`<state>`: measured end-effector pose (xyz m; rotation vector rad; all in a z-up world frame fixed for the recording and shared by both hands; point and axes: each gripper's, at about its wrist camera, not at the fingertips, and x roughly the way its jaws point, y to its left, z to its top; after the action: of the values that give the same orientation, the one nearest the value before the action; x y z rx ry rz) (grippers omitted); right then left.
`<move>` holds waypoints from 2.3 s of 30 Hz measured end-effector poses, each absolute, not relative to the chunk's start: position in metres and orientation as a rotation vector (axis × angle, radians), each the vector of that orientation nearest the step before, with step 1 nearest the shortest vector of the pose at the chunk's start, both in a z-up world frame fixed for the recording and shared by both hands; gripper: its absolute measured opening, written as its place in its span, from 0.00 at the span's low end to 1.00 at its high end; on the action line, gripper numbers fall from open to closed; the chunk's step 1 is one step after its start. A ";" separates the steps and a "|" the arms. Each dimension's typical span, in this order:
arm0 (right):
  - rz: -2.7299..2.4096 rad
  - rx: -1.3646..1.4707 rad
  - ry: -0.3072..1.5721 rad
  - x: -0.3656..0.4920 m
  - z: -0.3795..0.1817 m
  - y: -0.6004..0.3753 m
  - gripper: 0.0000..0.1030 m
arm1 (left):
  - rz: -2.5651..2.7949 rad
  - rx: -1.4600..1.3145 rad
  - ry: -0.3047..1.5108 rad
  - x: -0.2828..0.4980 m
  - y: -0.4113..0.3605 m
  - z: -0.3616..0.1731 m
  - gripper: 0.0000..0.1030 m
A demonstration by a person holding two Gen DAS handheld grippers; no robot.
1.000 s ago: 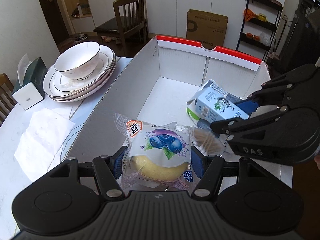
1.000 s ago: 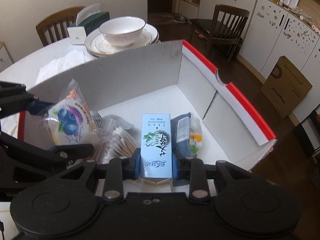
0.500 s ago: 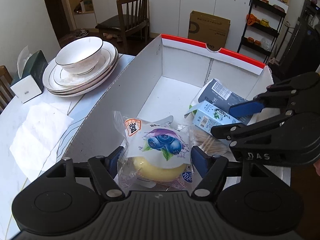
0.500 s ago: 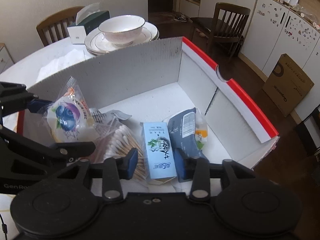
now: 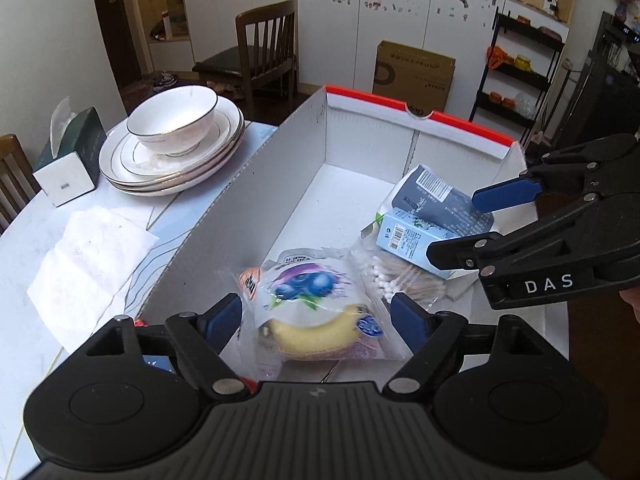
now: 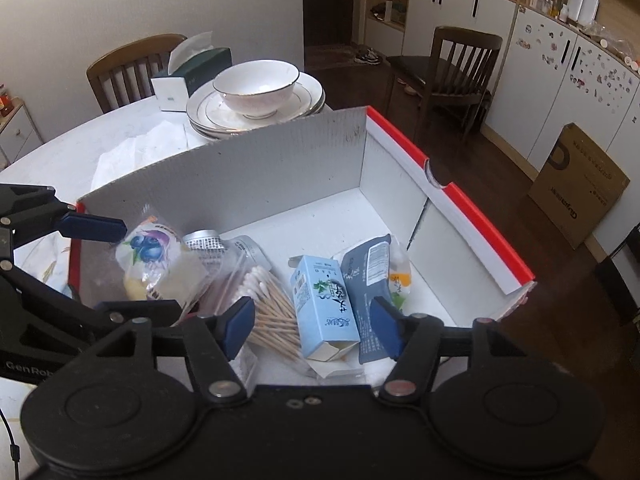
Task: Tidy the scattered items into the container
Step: 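Lower and open both grippers to release the tea carton and bread bag into the box, then withdraw both grippers from the box toward the remaining table items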
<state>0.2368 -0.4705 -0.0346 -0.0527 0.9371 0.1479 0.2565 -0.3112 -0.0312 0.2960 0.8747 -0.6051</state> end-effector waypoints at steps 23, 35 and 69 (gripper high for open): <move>0.155 -0.045 0.862 0.191 0.003 -0.446 0.81 | -0.625 0.193 0.764 0.213 -0.261 0.000 0.85; 0.206 -0.019 0.786 0.158 0.024 -0.415 0.94 | -0.605 0.128 0.695 0.177 -0.209 0.011 0.99; 0.517 -0.109 0.733 0.136 0.006 -0.191 0.97 | -0.216 0.046 0.683 0.144 0.038 -0.003 0.99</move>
<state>0.1364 -0.1914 0.0063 -0.1086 0.7331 0.5172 0.1444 0.0376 -0.0034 0.0461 0.6832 -0.2156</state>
